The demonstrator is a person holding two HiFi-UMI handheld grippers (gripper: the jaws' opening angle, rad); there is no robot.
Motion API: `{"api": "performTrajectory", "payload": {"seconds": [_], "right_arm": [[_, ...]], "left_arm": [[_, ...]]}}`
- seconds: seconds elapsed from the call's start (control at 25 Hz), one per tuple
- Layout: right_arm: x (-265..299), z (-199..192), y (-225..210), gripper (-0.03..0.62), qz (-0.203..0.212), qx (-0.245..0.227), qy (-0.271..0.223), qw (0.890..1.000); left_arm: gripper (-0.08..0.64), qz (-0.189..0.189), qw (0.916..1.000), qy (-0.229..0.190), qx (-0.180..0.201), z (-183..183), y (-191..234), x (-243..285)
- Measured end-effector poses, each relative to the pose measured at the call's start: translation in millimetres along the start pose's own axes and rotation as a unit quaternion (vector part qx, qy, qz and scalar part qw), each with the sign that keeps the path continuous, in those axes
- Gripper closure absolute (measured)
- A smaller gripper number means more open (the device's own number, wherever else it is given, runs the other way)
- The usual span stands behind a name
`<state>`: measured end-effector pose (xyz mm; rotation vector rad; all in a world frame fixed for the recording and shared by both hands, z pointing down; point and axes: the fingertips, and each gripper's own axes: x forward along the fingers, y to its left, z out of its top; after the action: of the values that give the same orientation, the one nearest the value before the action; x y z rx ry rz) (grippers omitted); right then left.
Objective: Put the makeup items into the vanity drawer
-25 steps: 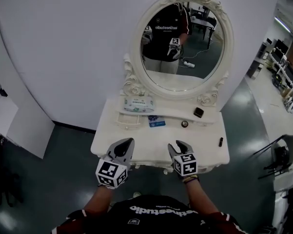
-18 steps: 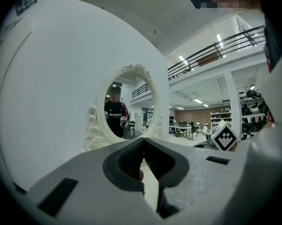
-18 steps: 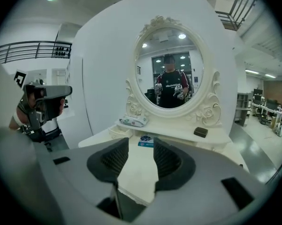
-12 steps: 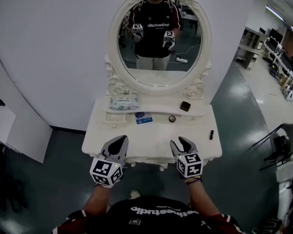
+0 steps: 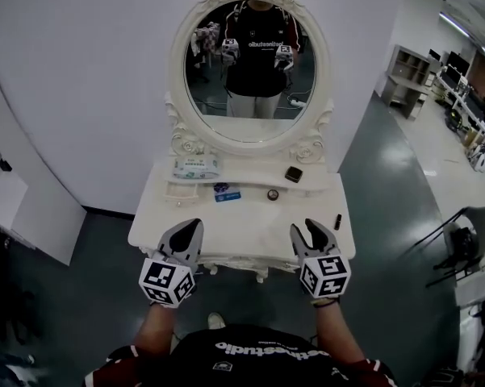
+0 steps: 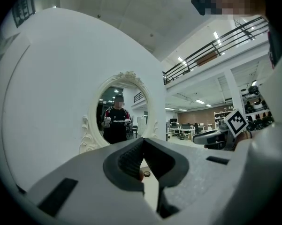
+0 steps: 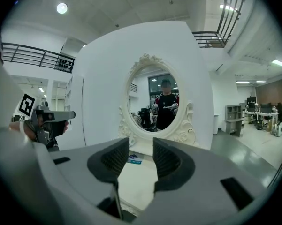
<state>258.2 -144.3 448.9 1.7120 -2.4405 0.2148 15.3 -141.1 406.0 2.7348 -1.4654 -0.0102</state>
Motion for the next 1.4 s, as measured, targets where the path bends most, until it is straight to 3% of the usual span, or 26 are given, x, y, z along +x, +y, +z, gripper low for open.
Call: {"api": "performTrajectory", "payload": {"seconds": [0.44,0.84,1.4], "right_arm": [[-35,24,-6,0.483,-0.01,-0.01,-0.037,0.999],[-46,40,-3,0.589,-0.027,-0.017,-0.066,0.997],[-49,38,0,0.591,-0.048,-0.023,-0.055,0.997]], "left_arm": [[0.554,0.014,0.9996,-0.024,0.007,19,-15,-16],[0.555,0.012,0.9994,-0.029,0.014,23,-17,-20],[0.554,0.002,0.9994,-0.031,0.013,21,-20,-22]]}}
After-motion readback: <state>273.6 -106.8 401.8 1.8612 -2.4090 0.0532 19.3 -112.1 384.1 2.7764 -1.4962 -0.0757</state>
